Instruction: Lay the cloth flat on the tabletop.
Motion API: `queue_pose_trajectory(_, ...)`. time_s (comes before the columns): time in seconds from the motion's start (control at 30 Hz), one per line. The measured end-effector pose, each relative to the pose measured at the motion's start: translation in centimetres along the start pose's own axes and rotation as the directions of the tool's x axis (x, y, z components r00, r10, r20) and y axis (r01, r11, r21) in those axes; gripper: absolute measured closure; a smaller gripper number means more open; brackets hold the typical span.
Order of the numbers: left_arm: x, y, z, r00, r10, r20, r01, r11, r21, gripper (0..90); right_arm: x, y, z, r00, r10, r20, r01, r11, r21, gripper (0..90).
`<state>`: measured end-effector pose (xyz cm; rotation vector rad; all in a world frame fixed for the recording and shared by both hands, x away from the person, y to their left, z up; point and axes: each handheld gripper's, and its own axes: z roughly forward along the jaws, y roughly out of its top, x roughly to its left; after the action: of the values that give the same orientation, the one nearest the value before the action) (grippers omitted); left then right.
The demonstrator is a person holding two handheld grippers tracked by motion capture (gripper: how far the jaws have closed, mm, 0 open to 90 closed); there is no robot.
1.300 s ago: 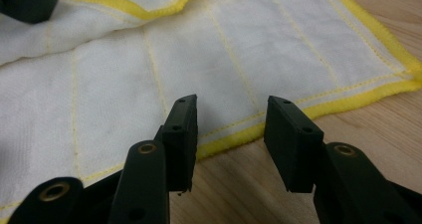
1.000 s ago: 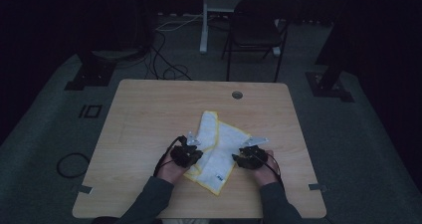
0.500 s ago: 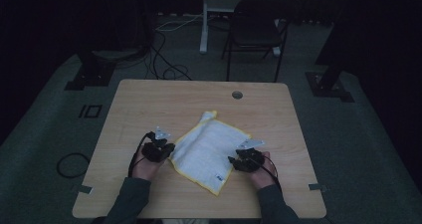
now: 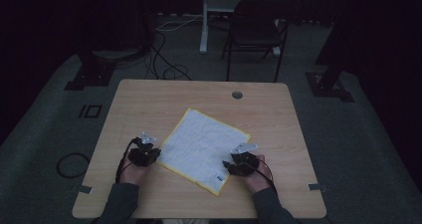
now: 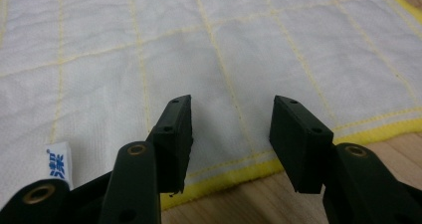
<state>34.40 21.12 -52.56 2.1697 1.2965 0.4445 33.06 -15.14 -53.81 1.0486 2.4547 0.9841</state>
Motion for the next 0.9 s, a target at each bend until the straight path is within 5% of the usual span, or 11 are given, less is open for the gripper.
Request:
queue_pose_trajectory(0.43, -2.5, -2.5, -1.5, 0.9987, -0.002, 0.052, 0.003, 0.9997, -0.024, 85.0, -1.4, -0.5, -0.5, 0.9989, -0.003, 0.047, 0.003, 1.0, 0.007, 50.3)
queue_pose_trajectory(0.9, -6.6, -4.7, -2.8, 0.9897, 0.035, 0.139, -0.03, 0.9987, -0.041, 82.3, -3.7, -0.7, -0.4, 0.9915, 0.08, 0.103, -0.079, 0.997, -0.018, 49.8)
